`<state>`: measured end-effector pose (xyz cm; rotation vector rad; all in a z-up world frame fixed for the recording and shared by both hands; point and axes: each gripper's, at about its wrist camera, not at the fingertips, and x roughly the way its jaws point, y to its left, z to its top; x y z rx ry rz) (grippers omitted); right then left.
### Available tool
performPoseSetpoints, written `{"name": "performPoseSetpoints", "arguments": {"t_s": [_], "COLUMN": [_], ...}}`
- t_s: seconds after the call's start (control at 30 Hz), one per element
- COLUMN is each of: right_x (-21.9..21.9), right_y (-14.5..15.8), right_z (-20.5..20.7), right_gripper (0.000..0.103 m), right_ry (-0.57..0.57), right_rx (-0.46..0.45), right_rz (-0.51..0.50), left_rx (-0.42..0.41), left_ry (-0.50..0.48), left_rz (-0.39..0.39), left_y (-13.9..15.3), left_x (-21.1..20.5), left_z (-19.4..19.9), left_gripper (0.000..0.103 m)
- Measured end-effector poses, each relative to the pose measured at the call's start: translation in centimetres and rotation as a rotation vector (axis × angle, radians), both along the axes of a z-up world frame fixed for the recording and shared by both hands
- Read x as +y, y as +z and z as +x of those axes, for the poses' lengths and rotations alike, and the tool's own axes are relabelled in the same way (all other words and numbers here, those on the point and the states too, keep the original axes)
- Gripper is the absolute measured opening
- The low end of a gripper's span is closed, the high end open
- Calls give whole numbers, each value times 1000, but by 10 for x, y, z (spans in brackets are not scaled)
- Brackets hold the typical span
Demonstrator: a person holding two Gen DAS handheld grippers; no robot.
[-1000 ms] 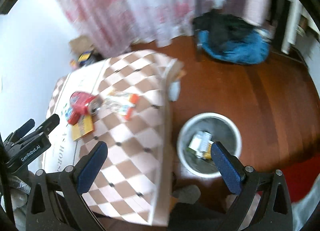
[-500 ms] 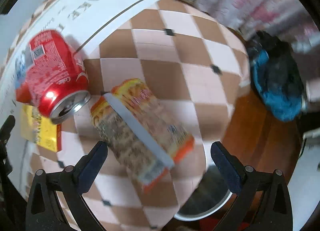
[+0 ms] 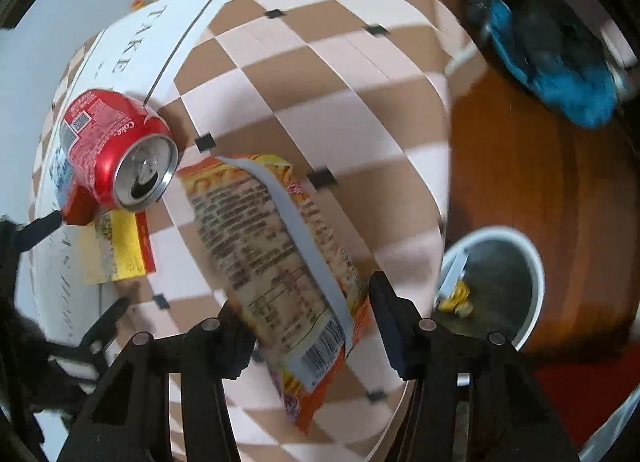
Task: Collect trash
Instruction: 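Grasp the yellow cigarette box with the left tool while the right tool grasps the snack bag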
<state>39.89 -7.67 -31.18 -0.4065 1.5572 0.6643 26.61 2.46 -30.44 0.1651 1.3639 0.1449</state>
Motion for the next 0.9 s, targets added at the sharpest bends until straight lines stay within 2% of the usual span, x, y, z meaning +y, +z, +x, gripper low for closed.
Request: {"name": "performPoseSetpoints", "arguments": {"t_s": [0.03,0.07,0.17,0.23,0.3,0.33,0.4,0.43,0.53,0.57,0.63,0.7,0.77,0.83,0.9], "right_x": [-5,-9,-17,-21,-16,-18,-11,-8,1,4,9,11,13,13,14], "right_y": [-1,0,7,9,9,10,9,8,6,6,3,-1,-4,-6,-8], "right_z": [-1,-1,-3,-3,1,3,1,-2,-5,-5,-6,-6,-4,-4,-3], "right_gripper": [87,88,88,88,88,88,88,88,88,88,88,88,88,88,88], "right_ry": [-7,-16,-21,-40,-48,-44,-31,-20,14,28,48,51,48,49,52], "right_rx": [43,68,56,68,61,51,35,31,-1,-4,1,12,25,33,42], "right_rz": [22,43,73,89,103,105,100,101,94,93,85,74,72,69,67], "left_rx": [1,5,0,-11,-14,4,4,-9,-37,-30,-7,-3,35,81,79], "left_ry": [-25,-39,-53,-51,-42,-21,6,9,13,16,21,2,-20,-31,-28], "left_rz": [5,7,0,-18,-62,-117,-164,-157,-60,-55,-73,-101,-155,-166,-202], "left_y": [0,0,2,5,10,8,9,11,15,14,7,3,-3,-14,-13], "left_x": [-3,-4,-7,-10,-15,-16,-19,-21,-17,-13,-2,2,6,8,13], "left_z": [3,5,8,8,5,2,-3,-6,-8,-7,-1,3,11,18,22], "left_gripper": [100,100,97,90,69,66,65,65,65,66,66,71,71,74,76]}}
